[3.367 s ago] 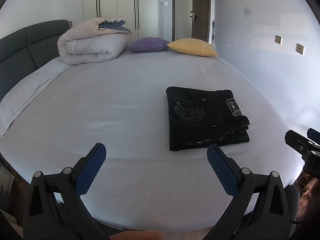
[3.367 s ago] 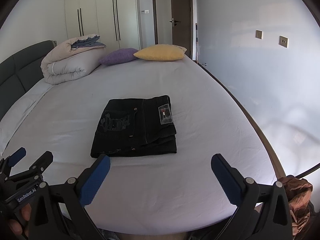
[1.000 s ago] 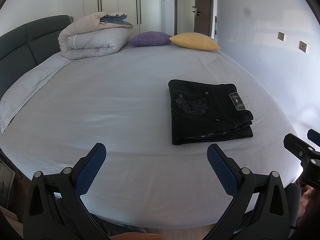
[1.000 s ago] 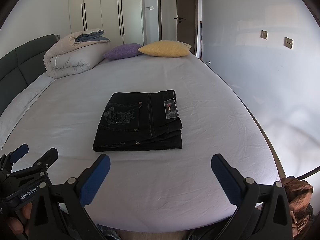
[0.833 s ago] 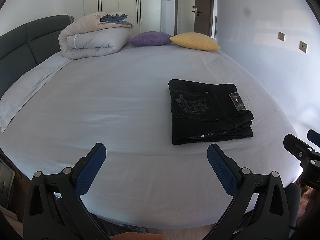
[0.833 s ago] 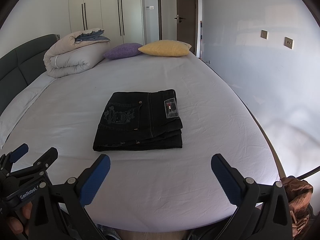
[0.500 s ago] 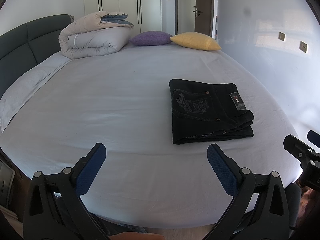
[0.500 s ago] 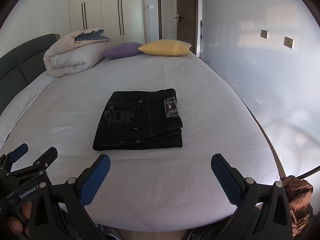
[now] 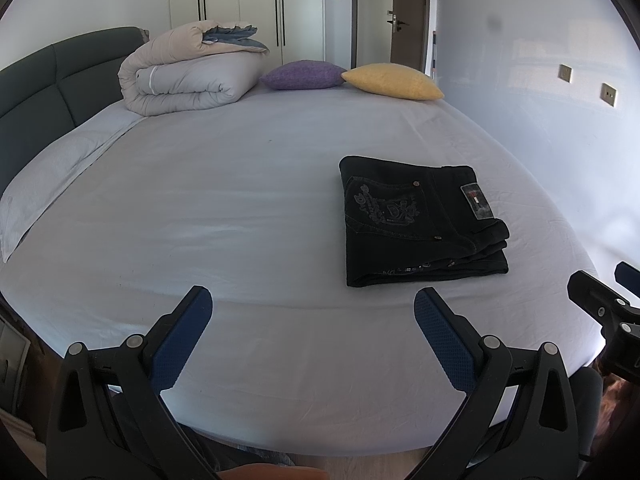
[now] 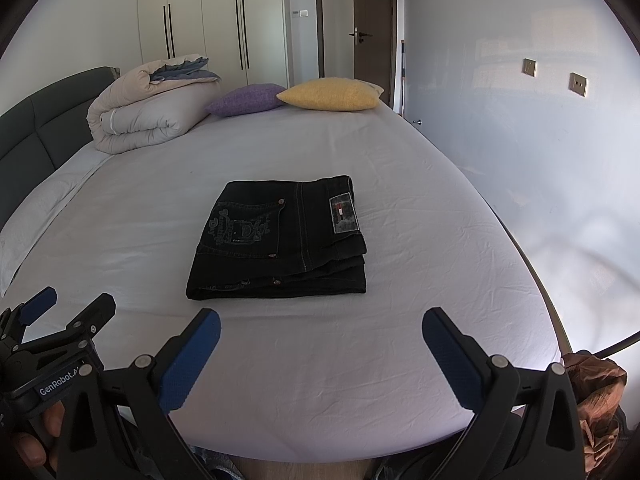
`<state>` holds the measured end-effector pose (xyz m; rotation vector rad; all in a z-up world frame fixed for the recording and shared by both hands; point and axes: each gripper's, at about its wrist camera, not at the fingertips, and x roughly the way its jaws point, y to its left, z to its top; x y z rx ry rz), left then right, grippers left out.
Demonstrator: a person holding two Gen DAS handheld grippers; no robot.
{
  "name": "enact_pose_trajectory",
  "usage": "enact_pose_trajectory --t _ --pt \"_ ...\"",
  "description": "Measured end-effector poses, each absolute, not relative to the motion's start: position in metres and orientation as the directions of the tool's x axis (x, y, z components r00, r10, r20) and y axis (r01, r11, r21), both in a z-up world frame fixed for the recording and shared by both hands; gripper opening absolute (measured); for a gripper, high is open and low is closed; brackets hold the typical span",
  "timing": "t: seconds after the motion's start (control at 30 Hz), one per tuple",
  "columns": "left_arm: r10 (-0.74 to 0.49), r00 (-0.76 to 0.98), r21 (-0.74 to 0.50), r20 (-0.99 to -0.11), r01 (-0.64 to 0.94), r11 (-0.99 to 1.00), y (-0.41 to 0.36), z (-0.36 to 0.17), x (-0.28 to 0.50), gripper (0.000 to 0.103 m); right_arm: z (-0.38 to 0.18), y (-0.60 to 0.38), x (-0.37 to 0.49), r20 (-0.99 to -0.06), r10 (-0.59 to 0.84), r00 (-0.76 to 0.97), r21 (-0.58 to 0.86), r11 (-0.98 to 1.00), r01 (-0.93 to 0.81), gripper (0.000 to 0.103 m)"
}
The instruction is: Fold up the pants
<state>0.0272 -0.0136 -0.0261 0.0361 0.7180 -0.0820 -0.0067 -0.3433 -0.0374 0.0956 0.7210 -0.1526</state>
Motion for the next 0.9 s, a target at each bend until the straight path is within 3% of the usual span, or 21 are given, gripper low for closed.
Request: enact_pose_trajectory --t 0.9 --pt "-0.06 0.75 0.014 -0.659 0.092 0.996 -0.0124 -0.0319 0.0245 0.103 -0.0381 -0.3441 -0.0071 -0.665 -0.104 0.74 0.035 0.985 0.17 0.103"
